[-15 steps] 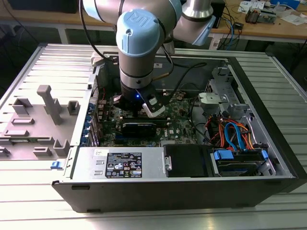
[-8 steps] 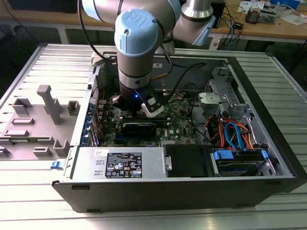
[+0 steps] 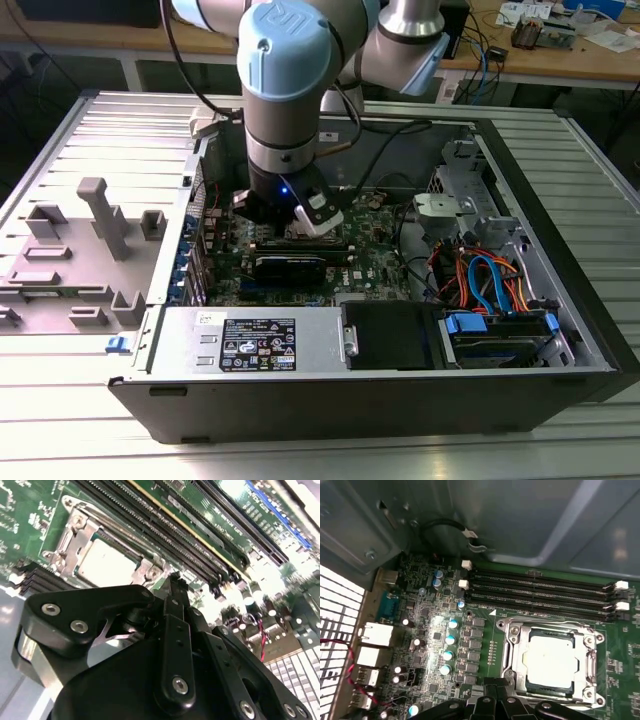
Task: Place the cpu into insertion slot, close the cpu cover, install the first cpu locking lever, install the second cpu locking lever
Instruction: 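Install the second cpu locking lever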
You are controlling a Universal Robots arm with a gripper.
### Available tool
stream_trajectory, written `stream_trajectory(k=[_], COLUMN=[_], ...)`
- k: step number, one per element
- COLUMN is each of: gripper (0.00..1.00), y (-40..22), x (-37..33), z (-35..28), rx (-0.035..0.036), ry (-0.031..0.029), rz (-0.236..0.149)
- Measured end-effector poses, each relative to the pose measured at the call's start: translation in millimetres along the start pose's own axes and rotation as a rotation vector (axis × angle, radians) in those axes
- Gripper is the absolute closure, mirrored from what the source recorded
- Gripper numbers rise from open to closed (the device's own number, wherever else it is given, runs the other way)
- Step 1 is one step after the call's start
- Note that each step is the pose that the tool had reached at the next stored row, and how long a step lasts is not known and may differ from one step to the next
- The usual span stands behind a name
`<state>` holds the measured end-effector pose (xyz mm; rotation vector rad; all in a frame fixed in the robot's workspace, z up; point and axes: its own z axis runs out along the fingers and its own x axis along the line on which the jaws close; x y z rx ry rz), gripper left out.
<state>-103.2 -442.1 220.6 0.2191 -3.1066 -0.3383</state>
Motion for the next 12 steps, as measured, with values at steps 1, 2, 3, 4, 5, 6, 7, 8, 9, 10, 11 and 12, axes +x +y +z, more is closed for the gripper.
stream_trajectory(k=[1,2,3,4,5,6,7,8,9,10,11,12], gripper=[0.89,0.89,0.89,0.89,0.89,0.89,0.89,0.89,0.89,0.89,0.89,0.89], y=[0.5,0.9,0.9,0.9,0.9,0.9,0.9,0.9,0.9,0.9,0.9,0.9], x=[0.0,0.0,0.0,0.0,-0.1,-0.1,0.0,0.0,0.0,0.0,0.0,0.0], z=[-2.4,-4.1,-4.0,-4.0,-4.0,-4.1,-4.2,-4.2,-4.2,-4.2,-4.2,-4.2], rx=[0.0,0.0,-0.0001,-0.0001,-0.0001,0.0,0.0001,0.0001,0.0,0.0,0.0,0.0001], ry=[0.0,0.0,-0.0002,-0.0001,-0.0002,-0.0001,0.0,0.0,-0.0001,0.0,0.0,0.0], rz=[0.0,0.0,0.0,0.0,0.0,0.0,0.0,0.0,0.0,0.0,0.0,0.0])
